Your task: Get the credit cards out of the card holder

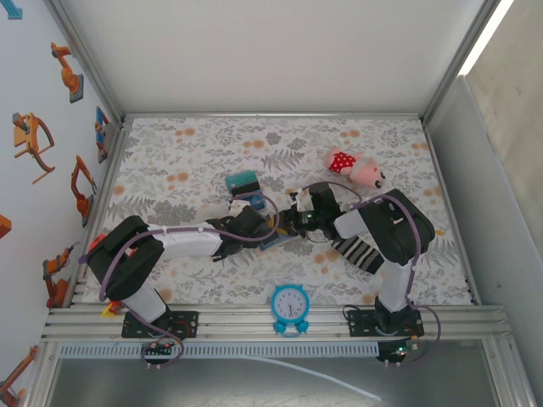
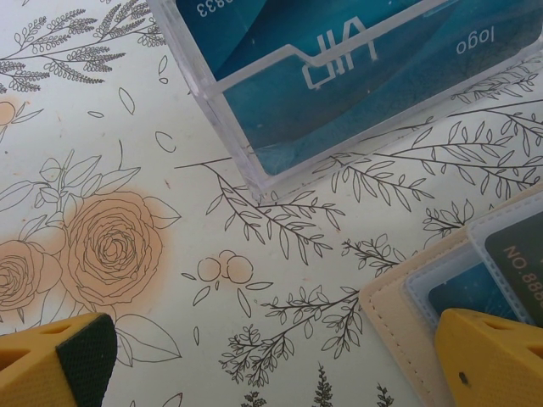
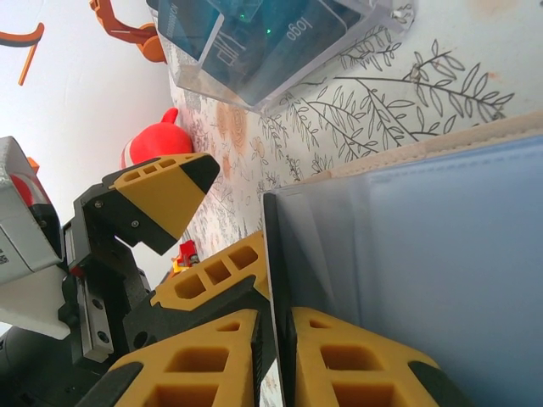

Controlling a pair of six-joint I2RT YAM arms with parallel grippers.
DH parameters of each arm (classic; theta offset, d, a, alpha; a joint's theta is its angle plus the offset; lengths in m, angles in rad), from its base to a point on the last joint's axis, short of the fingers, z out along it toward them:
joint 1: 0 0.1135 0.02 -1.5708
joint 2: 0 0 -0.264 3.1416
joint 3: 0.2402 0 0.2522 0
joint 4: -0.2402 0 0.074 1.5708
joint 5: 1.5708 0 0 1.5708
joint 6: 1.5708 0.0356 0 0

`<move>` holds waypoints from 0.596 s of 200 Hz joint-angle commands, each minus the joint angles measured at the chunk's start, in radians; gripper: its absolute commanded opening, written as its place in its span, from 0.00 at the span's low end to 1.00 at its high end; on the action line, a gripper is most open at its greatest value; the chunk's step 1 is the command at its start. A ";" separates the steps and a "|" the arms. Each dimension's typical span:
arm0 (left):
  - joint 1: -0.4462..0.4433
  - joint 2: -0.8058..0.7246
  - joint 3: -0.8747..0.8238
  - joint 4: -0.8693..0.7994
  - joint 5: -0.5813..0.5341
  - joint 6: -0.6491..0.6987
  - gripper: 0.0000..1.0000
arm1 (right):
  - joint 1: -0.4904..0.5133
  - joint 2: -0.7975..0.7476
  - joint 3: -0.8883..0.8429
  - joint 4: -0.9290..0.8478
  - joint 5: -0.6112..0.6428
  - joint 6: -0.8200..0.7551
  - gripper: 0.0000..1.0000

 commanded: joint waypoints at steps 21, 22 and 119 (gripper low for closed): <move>-0.007 0.021 0.009 -0.061 -0.004 0.023 0.97 | -0.013 -0.038 -0.017 0.041 -0.028 0.008 0.16; -0.007 0.021 0.009 -0.061 -0.004 0.022 0.97 | -0.013 -0.038 -0.017 0.040 -0.028 0.008 0.16; -0.007 0.021 0.011 -0.064 -0.008 0.022 0.97 | -0.021 -0.049 -0.028 0.048 -0.032 0.009 0.12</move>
